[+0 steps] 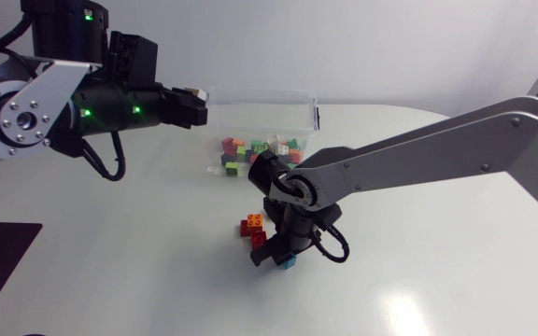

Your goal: Place the duplo bricks in the container

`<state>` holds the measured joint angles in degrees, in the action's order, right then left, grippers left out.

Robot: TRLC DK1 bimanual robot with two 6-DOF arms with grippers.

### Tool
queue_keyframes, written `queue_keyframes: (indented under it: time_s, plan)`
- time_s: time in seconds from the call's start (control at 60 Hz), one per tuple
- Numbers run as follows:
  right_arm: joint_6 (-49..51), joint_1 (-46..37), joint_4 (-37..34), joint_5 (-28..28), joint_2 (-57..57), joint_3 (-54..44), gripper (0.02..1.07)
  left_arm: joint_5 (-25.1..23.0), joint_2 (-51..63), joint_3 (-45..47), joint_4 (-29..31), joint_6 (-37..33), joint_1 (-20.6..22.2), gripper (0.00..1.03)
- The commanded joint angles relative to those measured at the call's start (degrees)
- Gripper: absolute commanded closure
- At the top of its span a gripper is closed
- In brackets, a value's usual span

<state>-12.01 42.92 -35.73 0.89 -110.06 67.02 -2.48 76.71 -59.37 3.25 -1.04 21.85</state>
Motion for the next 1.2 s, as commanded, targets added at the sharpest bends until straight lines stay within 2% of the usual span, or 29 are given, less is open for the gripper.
queue_keyframes:
  time_s: [0.0, 0.233, 0.517, 0.617, 0.733, 0.817, 0.917, 1.033, 1.183]
  plan:
    - [-1.1, -0.4, 1.1, 0.4, 1.1, -1.4, 0.82, 0.0, 3.1, -3.2, -2.2, 2.0, -0.4, 0.85]
    - [0.9, -3.9, 0.3, -0.1, 8.6, -2.5, 0.84, 0.0, 12.9, -9.9, -3.9, 2.8, -0.5, 0.85]
    - [2.7, -9.1, -2.1, -2.3, 13.7, 3.2, 0.83, -0.1, 26.1, -20.6, -4.4, 2.4, -0.8, 0.84]
    - [3.0, -10.0, -2.0, -2.6, 14.2, 5.3, 0.83, -0.1, 29.9, -24.8, -3.6, 2.3, -1.2, 0.84]
    - [3.4, -11.6, -1.4, -2.9, 14.7, 9.3, 0.83, -0.1, 34.1, -30.6, -0.4, 1.8, -1.7, 0.79]
    - [3.7, -12.9, -0.3, -3.7, 15.0, 12.3, 0.83, -0.5, 39.1, -38.7, 8.9, 1.1, -2.2, 0.5]
    - [3.8, -13.6, 1.2, -3.9, 14.8, 15.9, 0.83, -1.8, 40.4, -41.6, 13.5, -0.9, -2.6, 0.19]
    - [3.7, -14.7, 4.5, -4.5, 13.6, 18.4, 0.83, -3.1, 36.6, -38.6, 13.5, -2.2, -2.9, 0.05]
    - [3.0, -15.2, 9.7, -4.7, 11.3, 20.0, 0.83, -5.2, 29.8, -33.0, 13.6, -4.5, -3.6, 0.05]
